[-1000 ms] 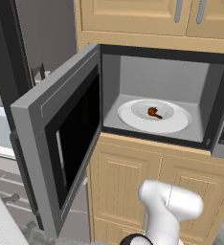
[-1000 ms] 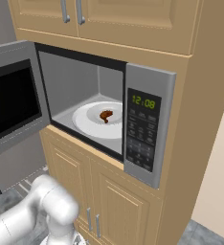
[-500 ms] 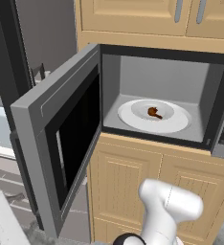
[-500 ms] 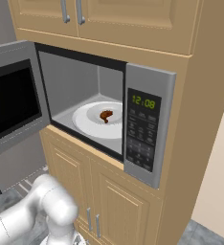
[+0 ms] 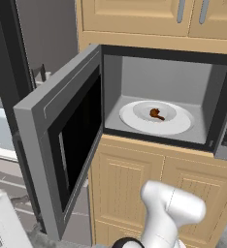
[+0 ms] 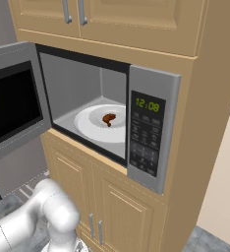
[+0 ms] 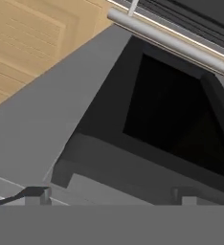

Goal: Transport the chicken drumstick from the fridge to the microwave and turn on the microwave.

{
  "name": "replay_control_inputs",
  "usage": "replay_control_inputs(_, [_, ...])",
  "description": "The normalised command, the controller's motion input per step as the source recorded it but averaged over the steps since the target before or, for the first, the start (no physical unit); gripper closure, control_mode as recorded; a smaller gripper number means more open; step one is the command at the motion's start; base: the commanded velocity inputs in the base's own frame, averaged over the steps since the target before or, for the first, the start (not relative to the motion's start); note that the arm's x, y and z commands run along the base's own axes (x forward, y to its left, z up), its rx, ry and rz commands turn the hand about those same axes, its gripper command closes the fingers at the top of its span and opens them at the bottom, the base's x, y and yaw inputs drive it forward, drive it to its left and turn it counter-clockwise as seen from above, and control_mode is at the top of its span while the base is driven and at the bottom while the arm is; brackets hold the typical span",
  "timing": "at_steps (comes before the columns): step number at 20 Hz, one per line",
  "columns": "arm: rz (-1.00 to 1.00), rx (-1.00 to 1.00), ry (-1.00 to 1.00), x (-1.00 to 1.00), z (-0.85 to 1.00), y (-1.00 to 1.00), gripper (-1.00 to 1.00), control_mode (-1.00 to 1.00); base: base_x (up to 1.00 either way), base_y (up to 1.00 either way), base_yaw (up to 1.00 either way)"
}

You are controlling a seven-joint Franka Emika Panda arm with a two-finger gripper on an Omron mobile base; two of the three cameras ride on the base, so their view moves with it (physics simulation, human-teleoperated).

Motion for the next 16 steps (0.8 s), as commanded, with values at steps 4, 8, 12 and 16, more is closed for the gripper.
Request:
replay_control_inputs(4, [-0.05, 0.0, -0.03, 0.03, 0.0, -0.21, -1.0, -1.0, 0.0, 0.0, 0.0])
replay_control_inputs(8, [-0.04, 0.0, -0.01, 0.04, 0.03, -0.28, -1.0, -1.0, 0.0, 0.0, 0.0])
replay_control_inputs(12, [-0.01, 0.03, 0.0, 0.17, 0.19, -0.46, -1.0, -1.0, 0.0, 0.0, 0.0])
replay_control_inputs(16, [0.0, 0.09, 0.0, 0.28, 0.33, -0.62, -1.0, -1.0, 0.0, 0.0, 0.0])
